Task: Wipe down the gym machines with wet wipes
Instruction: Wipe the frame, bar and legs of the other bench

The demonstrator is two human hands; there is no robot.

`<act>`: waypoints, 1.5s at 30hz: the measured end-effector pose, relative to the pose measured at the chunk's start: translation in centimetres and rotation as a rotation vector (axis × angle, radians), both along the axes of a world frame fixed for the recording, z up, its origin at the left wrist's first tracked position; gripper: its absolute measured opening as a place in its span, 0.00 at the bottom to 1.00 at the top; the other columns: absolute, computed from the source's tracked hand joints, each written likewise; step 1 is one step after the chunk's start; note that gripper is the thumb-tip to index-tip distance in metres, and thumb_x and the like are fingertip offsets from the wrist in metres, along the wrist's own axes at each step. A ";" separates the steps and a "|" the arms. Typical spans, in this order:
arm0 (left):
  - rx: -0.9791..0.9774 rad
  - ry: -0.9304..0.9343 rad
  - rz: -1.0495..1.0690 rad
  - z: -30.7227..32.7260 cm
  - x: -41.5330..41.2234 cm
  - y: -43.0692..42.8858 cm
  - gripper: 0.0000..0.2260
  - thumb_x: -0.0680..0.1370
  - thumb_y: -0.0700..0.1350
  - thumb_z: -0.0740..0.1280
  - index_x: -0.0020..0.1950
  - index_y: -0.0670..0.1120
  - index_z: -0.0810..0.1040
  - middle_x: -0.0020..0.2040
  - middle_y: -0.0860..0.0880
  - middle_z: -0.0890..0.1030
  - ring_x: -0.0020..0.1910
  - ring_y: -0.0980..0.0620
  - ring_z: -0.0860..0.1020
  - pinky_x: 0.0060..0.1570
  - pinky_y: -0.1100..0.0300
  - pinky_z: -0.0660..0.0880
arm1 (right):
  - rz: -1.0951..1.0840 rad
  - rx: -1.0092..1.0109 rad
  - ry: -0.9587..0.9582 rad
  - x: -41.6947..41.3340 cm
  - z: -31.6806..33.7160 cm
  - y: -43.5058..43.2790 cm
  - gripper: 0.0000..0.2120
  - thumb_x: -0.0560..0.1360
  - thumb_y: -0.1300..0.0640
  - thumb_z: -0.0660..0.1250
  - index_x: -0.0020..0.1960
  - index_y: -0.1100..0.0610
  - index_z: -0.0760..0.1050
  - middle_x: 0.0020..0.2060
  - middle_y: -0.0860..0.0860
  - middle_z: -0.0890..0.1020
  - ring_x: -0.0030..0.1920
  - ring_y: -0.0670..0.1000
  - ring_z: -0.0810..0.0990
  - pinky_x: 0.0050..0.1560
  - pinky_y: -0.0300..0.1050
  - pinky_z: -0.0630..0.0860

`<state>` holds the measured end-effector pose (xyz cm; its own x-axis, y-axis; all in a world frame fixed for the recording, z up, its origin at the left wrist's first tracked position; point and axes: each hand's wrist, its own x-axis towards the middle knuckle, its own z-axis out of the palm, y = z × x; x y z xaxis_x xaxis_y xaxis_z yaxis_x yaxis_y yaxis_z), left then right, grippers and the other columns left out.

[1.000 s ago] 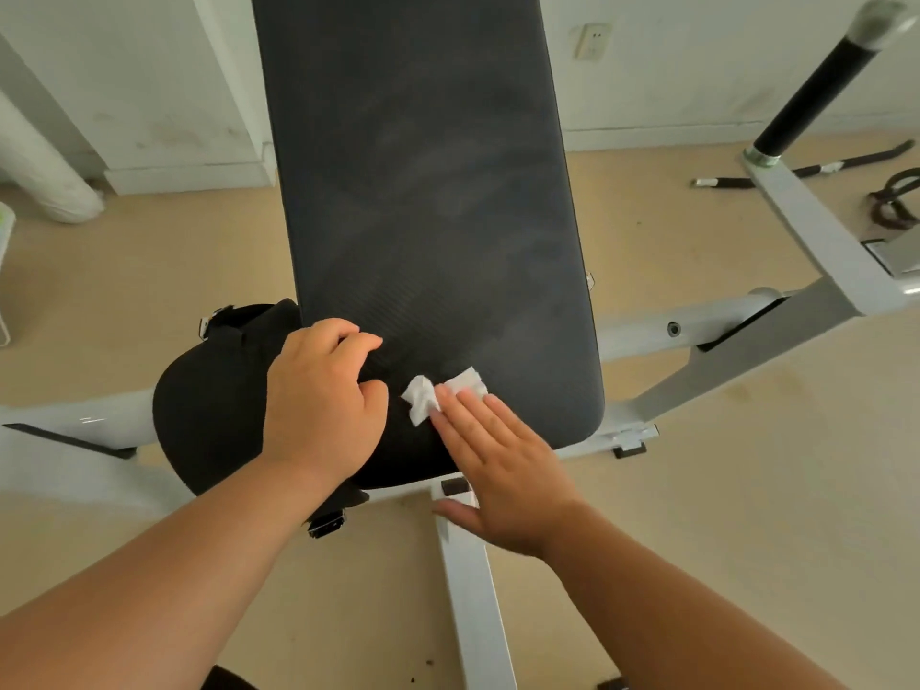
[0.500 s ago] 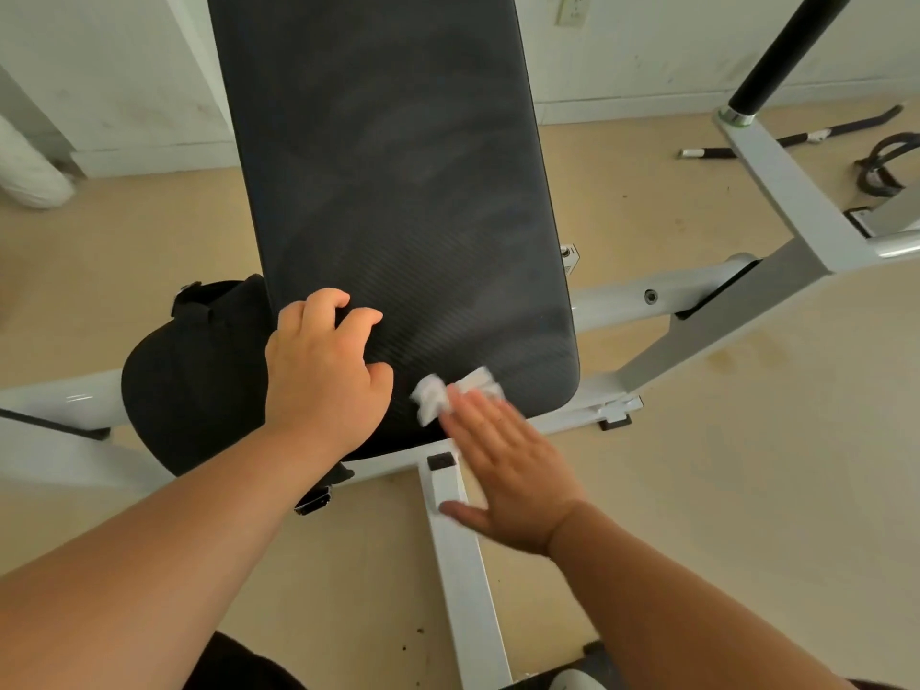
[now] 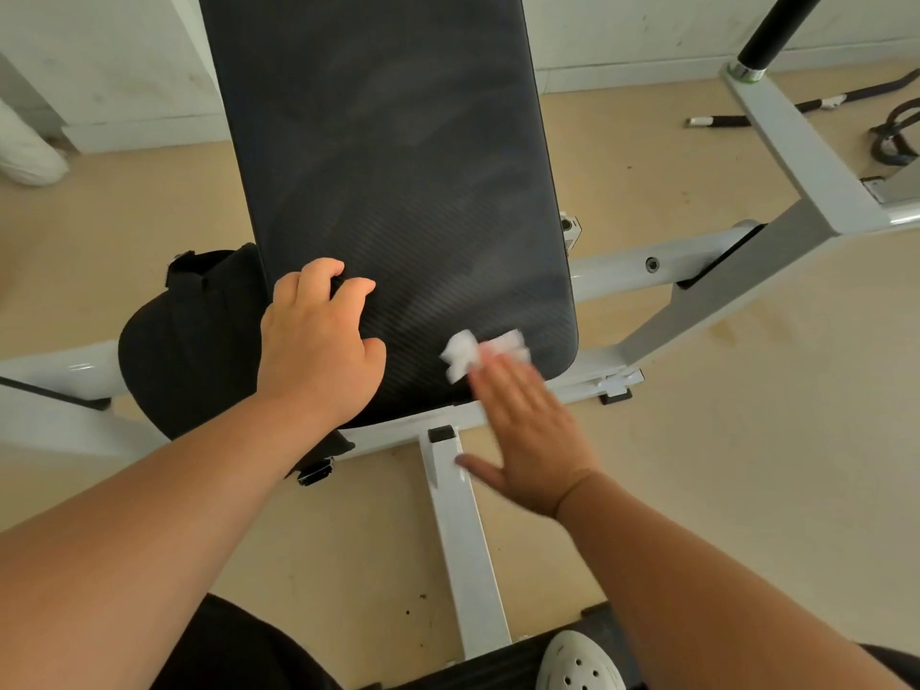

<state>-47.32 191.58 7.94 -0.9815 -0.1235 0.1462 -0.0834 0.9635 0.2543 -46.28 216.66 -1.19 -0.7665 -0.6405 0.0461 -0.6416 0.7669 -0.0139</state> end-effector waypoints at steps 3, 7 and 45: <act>0.015 -0.014 -0.004 0.0 0.2 0.2 0.24 0.74 0.41 0.69 0.71 0.44 0.75 0.73 0.41 0.69 0.70 0.36 0.65 0.63 0.40 0.71 | -0.273 0.012 -0.033 -0.8 0.4 1.8 0.47 0.80 0.27 0.46 0.83 0.62 0.42 0.83 0.59 0.44 0.83 0.57 0.40 0.82 0.55 0.45; 0.008 -0.032 0.005 0.1 0.0 0.3 0.24 0.74 0.41 0.69 0.71 0.43 0.74 0.73 0.40 0.68 0.70 0.36 0.65 0.63 0.40 0.69 | -0.130 -0.064 -0.117 0.5 1.1 -3.1 0.49 0.78 0.26 0.46 0.83 0.62 0.45 0.83 0.60 0.46 0.83 0.61 0.42 0.81 0.61 0.48; 0.290 0.199 -0.024 -0.7 -0.2 -2.4 0.23 0.72 0.44 0.57 0.64 0.43 0.80 0.60 0.46 0.80 0.57 0.41 0.76 0.53 0.45 0.76 | -0.049 -0.059 -0.114 -5.5 6.5 -8.0 0.41 0.82 0.33 0.54 0.84 0.55 0.45 0.83 0.50 0.46 0.82 0.47 0.39 0.79 0.42 0.36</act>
